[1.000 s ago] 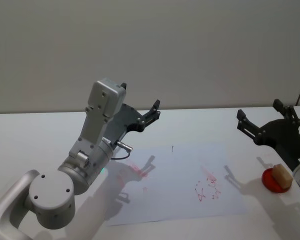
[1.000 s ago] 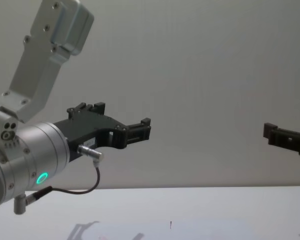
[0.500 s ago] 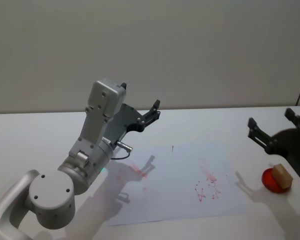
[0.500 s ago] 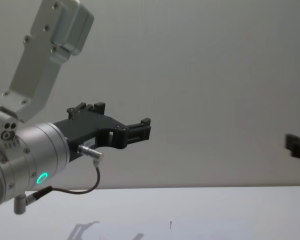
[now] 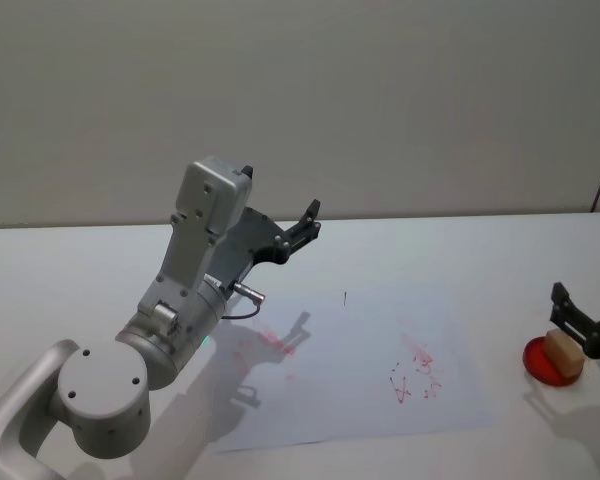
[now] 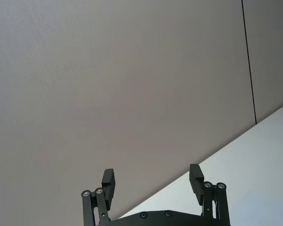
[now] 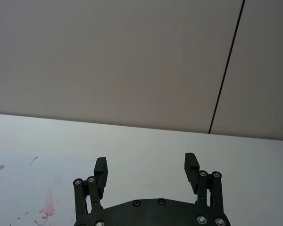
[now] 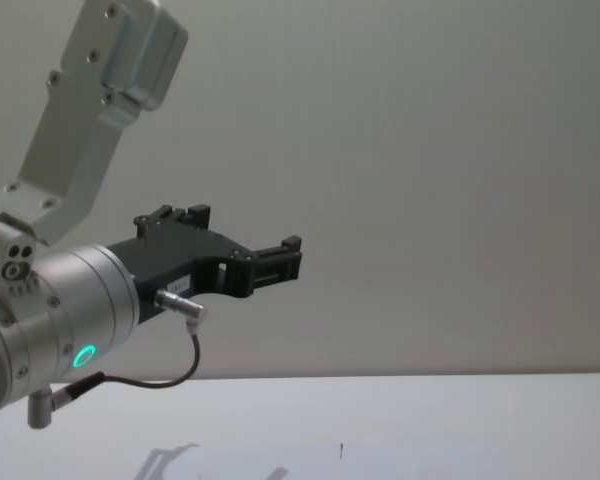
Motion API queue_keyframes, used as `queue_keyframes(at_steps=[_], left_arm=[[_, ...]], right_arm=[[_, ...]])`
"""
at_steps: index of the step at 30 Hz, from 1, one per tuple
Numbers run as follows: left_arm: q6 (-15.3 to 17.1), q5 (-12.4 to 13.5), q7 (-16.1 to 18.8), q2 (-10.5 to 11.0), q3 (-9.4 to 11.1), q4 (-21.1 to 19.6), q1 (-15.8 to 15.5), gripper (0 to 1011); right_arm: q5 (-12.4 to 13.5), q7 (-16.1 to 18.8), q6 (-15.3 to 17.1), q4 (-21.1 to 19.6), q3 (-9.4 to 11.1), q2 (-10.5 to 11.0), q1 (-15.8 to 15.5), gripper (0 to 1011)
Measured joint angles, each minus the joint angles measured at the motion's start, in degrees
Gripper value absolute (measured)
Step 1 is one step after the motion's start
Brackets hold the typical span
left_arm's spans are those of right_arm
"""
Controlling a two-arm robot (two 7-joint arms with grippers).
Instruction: Use the one hand to pick up the stamp and affix it onto the A4 paper.
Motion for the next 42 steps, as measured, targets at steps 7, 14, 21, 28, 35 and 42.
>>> queue_keyframes(at_steps=[7,14,21,28,35,42], left_arm=[[0.0,0.0,0.0,0.0,0.0,0.0,0.0,1001],[0.0,0.0,0.0,0.0,0.0,0.0,0.0,1001],[0.0,0.0,0.0,0.0,0.0,0.0,0.0,1001],[0.0,0.0,0.0,0.0,0.0,0.0,0.0,1001],[0.0,0.0,0.0,0.0,0.0,0.0,0.0,1001],[0.0,0.0,0.0,0.0,0.0,0.0,0.0,1001]], right_arm=[[0.0,-1.0,1.5,-0.8,0.5,0.3,-1.2,1001],[0.4,-1.1,4.3,-0.4,0.8,-0.1,-1.0,1001],[0.9,-0.8,6.6,0.8,1.1,-0.5,-0.3,1001],[1.2,0.6,9.6,3.1,1.3,-1.3,1.4,1001],[1.2,2.4,11.7,5.3,1.2,-1.9,3.1,1001],[0.5,5.1,13.8,8.0,0.8,-2.9,5.4,1001]])
